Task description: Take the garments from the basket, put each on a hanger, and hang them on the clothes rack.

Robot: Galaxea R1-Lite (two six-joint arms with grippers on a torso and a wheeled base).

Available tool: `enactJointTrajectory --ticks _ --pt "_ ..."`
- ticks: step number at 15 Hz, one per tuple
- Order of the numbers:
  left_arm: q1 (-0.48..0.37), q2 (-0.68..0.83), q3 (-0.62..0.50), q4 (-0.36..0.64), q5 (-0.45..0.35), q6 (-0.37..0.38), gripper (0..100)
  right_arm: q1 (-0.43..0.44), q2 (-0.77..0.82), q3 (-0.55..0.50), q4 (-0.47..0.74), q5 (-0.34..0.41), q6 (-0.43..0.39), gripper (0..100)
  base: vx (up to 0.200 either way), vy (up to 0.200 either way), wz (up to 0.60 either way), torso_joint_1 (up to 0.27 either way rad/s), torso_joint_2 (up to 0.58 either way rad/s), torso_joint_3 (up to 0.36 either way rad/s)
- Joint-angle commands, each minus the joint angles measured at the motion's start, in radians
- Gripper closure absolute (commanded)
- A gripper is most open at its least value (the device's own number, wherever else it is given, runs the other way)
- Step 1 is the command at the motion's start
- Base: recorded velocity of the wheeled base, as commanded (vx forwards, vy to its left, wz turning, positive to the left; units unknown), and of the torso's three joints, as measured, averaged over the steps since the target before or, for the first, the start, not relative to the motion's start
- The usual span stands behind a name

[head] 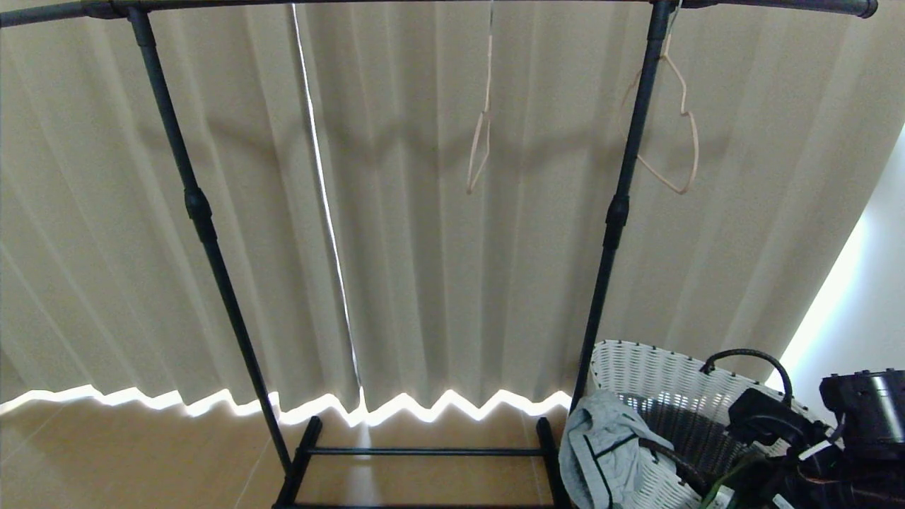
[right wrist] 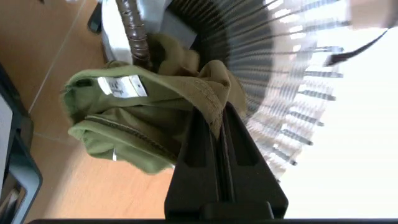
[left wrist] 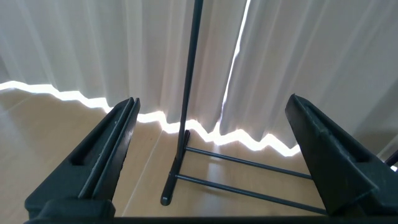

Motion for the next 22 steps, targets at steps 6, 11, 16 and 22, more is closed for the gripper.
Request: enactJointTrajectory --ticks 6,11,16,22 --pt "0.000 0.000 0.000 0.000 0.000 0.012 0 0.010 -0.547 -0.004 0.009 0.014 -0.001 100 0.000 0.000 0.00 0.000 0.00 0.000" --pt "0.000 0.000 0.000 0.000 0.000 0.000 0 0.013 -0.705 -0.026 0.009 0.066 0.005 100 0.000 0.000 0.00 0.000 0.00 0.000" --pt "0.000 0.000 0.000 0.000 0.000 0.003 0 0.013 -0.734 -0.018 0.010 0.078 0.005 100 0.000 0.000 0.00 0.000 0.00 0.000" --pt "0.000 0.000 0.000 0.000 0.000 0.001 0 0.013 -0.735 -0.015 0.010 0.077 0.003 100 -0.200 0.000 0.00 0.001 0.00 0.002"
